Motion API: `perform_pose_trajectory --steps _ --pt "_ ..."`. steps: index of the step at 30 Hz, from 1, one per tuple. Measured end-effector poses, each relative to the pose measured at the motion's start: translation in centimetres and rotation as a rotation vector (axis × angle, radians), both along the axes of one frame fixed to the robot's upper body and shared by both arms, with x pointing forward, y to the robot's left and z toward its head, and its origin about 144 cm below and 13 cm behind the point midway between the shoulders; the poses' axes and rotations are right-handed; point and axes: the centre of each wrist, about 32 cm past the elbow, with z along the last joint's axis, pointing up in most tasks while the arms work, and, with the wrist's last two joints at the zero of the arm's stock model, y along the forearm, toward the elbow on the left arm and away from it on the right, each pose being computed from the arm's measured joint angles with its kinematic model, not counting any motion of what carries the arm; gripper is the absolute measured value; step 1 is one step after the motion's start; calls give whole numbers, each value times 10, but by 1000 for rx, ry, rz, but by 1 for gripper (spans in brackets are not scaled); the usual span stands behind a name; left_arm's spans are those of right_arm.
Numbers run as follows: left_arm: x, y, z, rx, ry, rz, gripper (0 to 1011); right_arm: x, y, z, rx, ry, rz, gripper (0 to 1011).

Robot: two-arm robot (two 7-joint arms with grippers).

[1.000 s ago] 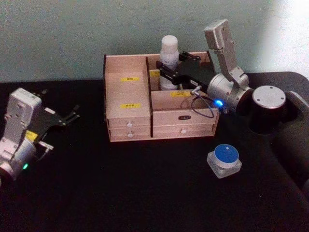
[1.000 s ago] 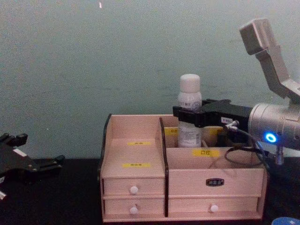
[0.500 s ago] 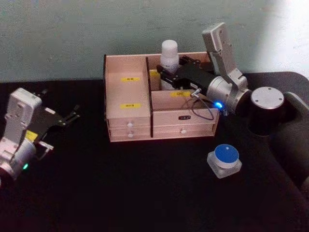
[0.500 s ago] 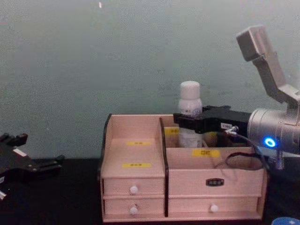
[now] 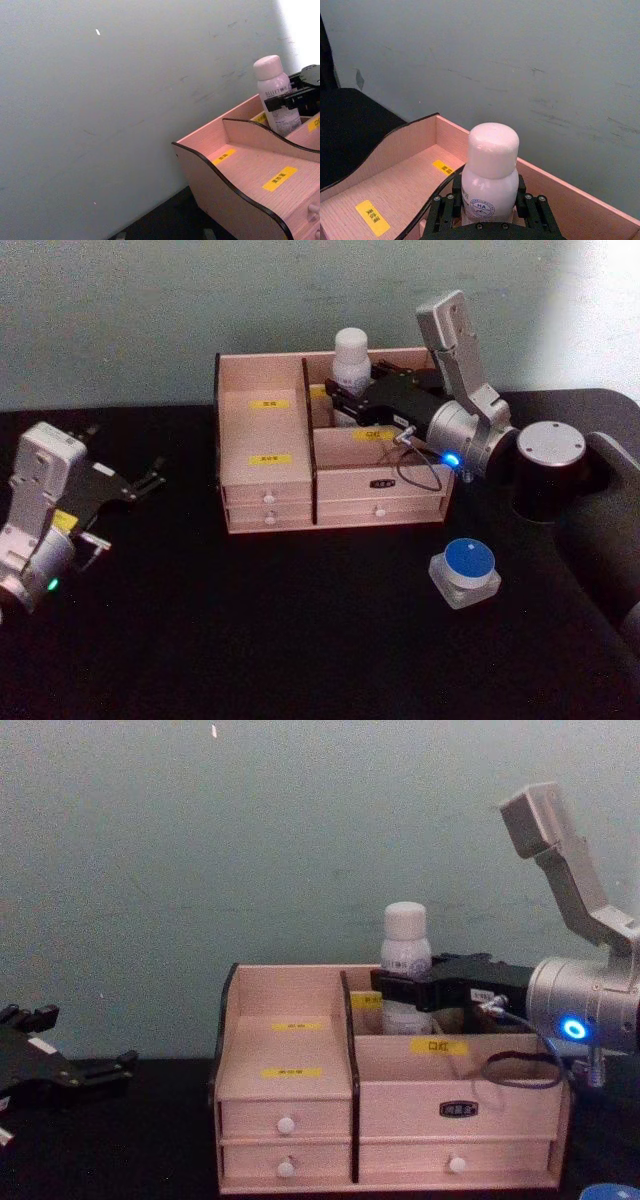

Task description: Pick up the facial cleanser and watermelon frost from the table and place them into the tiered storage box.

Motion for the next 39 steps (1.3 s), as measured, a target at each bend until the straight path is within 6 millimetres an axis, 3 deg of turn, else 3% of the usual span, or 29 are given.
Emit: perform_pose_trajectory --steps 29,39 --pt "0 0 0 0 0 0 1001 0 0 0 0 -2 0 591" --pt "0 0 0 0 0 0 1001 0 0 0 1 -2 0 870"
